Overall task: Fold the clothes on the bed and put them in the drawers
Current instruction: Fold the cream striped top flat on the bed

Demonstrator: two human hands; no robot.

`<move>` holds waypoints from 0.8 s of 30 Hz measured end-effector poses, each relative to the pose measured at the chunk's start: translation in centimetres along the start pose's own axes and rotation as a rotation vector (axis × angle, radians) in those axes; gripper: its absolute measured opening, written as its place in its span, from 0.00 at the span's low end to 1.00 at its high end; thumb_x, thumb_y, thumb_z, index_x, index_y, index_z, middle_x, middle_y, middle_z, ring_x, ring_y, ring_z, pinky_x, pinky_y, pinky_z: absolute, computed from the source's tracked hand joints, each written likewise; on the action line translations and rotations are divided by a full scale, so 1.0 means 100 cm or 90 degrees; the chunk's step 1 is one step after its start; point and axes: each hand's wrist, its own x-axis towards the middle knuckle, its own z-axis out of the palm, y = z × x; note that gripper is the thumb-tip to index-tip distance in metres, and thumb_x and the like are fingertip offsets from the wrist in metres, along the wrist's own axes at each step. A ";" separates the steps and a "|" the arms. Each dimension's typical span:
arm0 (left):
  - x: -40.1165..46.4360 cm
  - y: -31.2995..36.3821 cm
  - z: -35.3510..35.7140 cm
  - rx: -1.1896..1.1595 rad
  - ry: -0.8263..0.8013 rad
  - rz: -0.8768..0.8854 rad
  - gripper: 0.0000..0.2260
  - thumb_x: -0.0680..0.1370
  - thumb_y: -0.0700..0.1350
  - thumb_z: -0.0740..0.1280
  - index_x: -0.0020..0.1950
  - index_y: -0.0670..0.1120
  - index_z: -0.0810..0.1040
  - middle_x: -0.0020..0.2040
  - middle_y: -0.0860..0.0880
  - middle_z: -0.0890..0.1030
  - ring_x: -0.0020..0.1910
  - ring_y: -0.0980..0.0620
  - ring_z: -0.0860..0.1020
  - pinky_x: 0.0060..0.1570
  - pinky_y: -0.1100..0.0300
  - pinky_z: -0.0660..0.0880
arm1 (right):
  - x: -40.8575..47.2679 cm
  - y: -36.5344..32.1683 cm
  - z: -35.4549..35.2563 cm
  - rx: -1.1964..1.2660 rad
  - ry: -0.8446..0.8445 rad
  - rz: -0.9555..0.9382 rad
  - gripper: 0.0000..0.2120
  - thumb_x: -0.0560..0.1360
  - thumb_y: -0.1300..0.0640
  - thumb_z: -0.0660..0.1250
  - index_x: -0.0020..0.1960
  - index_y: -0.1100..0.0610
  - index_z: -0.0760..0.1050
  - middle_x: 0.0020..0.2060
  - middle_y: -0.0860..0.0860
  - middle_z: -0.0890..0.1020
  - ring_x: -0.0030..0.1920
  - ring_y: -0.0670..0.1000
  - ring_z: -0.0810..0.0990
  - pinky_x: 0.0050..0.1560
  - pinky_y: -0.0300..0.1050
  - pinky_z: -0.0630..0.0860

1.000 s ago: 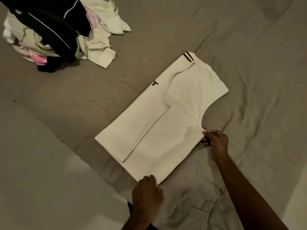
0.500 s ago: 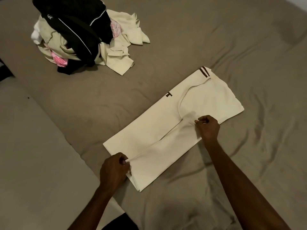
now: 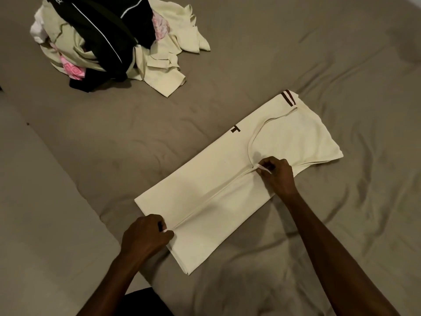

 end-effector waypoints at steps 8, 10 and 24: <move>0.017 -0.015 0.002 -0.094 -0.014 0.056 0.24 0.68 0.73 0.72 0.36 0.52 0.81 0.33 0.56 0.81 0.35 0.57 0.79 0.39 0.58 0.74 | 0.000 0.002 0.005 0.032 -0.016 -0.003 0.11 0.72 0.52 0.80 0.52 0.55 0.86 0.45 0.44 0.86 0.46 0.37 0.83 0.50 0.37 0.77; 0.021 -0.021 0.006 -0.074 0.016 0.076 0.22 0.72 0.68 0.72 0.34 0.50 0.80 0.30 0.56 0.81 0.34 0.57 0.79 0.38 0.57 0.75 | -0.001 0.003 0.003 0.079 0.025 -0.009 0.10 0.74 0.54 0.78 0.54 0.56 0.86 0.47 0.45 0.86 0.47 0.35 0.81 0.48 0.31 0.73; 0.010 0.030 0.062 0.012 0.520 0.344 0.25 0.79 0.63 0.65 0.66 0.46 0.80 0.65 0.46 0.79 0.70 0.43 0.74 0.59 0.48 0.74 | -0.064 -0.006 0.068 -0.271 0.011 -0.363 0.28 0.85 0.49 0.61 0.81 0.59 0.62 0.82 0.55 0.60 0.81 0.56 0.60 0.77 0.51 0.60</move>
